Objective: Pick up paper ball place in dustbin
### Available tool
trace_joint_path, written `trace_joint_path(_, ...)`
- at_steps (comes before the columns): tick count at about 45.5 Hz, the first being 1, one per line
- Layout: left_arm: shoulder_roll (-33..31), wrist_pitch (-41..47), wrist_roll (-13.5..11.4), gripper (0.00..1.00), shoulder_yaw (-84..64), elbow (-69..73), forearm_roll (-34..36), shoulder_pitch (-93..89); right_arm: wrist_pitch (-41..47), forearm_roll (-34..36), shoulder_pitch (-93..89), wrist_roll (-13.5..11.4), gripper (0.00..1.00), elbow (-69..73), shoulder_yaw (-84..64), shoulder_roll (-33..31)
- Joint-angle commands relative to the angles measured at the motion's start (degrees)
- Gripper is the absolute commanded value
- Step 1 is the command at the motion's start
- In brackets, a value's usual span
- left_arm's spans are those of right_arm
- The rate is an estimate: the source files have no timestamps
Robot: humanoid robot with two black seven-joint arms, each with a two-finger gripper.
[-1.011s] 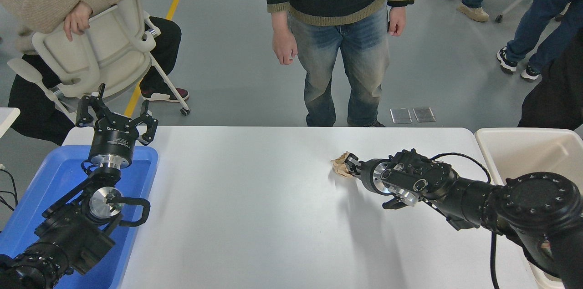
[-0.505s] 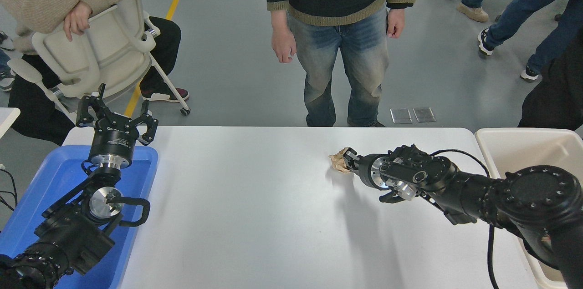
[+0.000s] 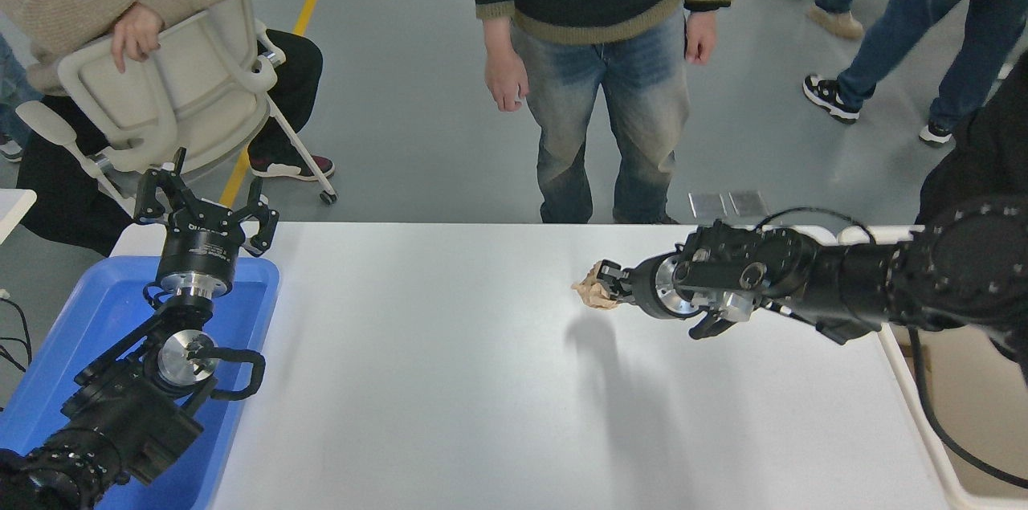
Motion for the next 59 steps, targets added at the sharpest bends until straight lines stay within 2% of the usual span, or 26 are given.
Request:
trace_joint_path(1, 0.00, 0.00, 0.00, 0.99, 0.08, 0.05, 0.00, 0.00, 9.22, -0.07, 15.46, 0.17, 0.00, 11.88, -6.86, -6.70)
trace_joint_path(19, 0.00, 0.00, 0.00, 0.99, 0.08, 0.05, 0.00, 0.00, 28.83, -0.33, 36.29, 0.17, 0.00, 18.65, -10.03, -12.07)
trace_joint_path(26, 0.00, 0.00, 0.00, 0.99, 0.08, -0.04, 0.00, 0.00, 35.07, -2.53, 41.57, 0.17, 0.00, 19.27, -10.82, -12.69)
trace_joint_path(32, 0.00, 0.00, 0.00, 0.99, 0.08, 0.05, 0.00, 0.00, 37.36, -2.62, 45.88, 0.08, 0.00, 21.46, -11.00, -15.06)
trace_joint_path(47, 0.00, 0.00, 0.00, 0.99, 0.08, 0.05, 0.00, 0.00, 37.63, -2.62, 48.08, -0.27, 0.00, 21.64, -13.54, -15.41)
trace_joint_path(59, 0.00, 0.00, 0.00, 0.99, 0.08, 0.05, 0.00, 0.00, 36.31, -3.67, 48.08, -0.18, 0.00, 18.57, -22.85, -23.58)
